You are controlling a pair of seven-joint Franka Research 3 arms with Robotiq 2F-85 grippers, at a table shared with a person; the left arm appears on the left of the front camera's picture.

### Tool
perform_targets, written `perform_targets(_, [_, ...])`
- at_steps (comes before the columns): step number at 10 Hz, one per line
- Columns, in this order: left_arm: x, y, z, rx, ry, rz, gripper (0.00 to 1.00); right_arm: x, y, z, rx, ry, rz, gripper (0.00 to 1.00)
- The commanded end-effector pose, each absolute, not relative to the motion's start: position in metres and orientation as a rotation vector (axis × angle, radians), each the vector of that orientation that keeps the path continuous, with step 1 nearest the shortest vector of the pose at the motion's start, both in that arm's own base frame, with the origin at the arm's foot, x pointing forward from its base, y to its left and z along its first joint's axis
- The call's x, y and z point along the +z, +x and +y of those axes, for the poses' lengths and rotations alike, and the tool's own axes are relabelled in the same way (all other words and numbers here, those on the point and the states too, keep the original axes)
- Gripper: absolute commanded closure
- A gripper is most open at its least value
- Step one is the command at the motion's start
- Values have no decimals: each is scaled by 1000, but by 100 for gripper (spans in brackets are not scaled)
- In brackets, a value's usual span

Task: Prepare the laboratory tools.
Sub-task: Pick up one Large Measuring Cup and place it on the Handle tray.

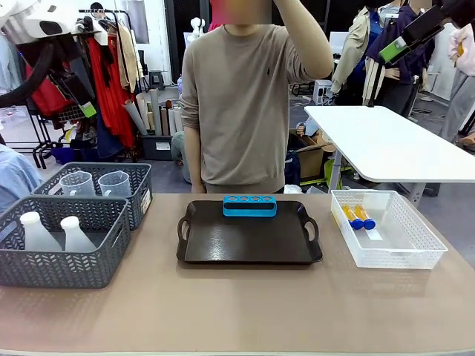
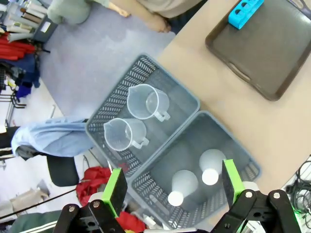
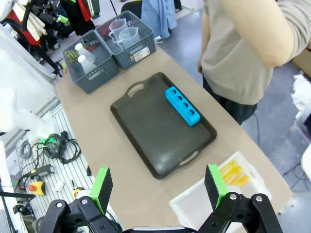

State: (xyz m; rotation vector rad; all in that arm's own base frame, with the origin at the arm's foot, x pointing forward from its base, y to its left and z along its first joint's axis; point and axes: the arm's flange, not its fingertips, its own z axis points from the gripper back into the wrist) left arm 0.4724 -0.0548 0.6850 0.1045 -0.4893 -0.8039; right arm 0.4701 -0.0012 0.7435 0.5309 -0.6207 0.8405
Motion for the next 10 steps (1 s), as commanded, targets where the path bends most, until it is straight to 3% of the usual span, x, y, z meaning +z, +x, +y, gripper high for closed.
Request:
perform_targets(1, [679,498,-55,-535,83,-438,0,746,469,-1,838,526,-626,0])
perform_targets(4, [638,550,-58,-321,67,-272,0,746,469,-1,838,526,-626,0])
perform_targets(7, [587,590,-50,-135,-12,-245,0,746,469,-1,838,526,-626,0])
perform_targets(10, [517,620,-38,-5,71,-279,0,746,469,-1,838,526,-626,0])
